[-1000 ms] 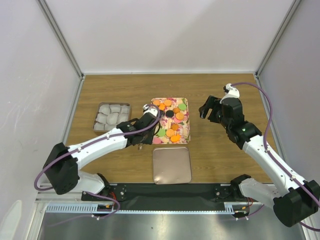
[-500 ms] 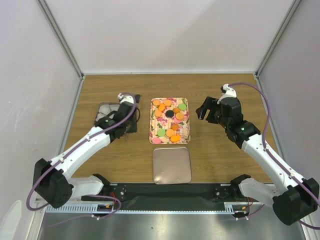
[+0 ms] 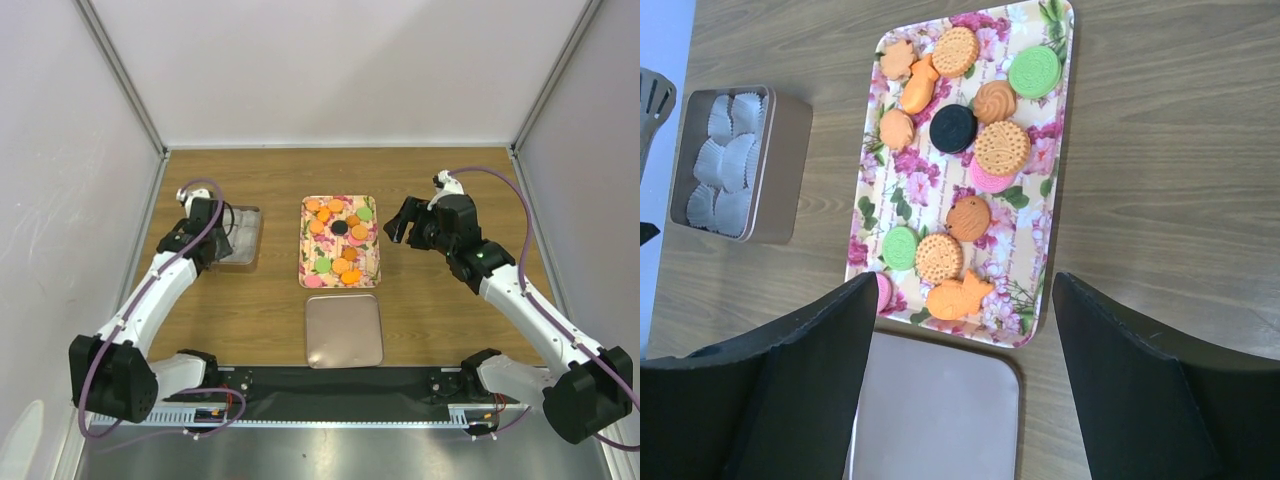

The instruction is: Pack the cookies

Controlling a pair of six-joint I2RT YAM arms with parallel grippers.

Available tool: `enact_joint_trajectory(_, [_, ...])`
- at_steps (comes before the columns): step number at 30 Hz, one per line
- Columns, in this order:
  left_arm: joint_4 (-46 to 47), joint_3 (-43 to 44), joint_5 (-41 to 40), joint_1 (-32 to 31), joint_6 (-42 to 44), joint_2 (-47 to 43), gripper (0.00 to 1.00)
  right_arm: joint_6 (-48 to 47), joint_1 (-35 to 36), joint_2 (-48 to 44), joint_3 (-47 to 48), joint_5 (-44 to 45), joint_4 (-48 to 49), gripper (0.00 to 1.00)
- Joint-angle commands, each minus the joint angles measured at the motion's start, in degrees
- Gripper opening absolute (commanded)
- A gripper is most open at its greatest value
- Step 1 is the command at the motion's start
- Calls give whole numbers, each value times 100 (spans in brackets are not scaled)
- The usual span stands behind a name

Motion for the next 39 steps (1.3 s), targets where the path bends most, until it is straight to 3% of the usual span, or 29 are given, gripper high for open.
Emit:
enact_joint_trajectory(1, [-20, 202, 15, 258, -44, 113, 38, -6, -17, -69, -49, -99, 195, 77])
enact_joint_trajectory(20, [-258, 255, 675, 671, 326, 561, 38, -76, -17, -95, -67, -134, 133, 78])
enact_joint_trajectory(39, [-82, 474, 745, 715, 378, 860, 39, -76, -26, -95, -75, -160, 160, 78])
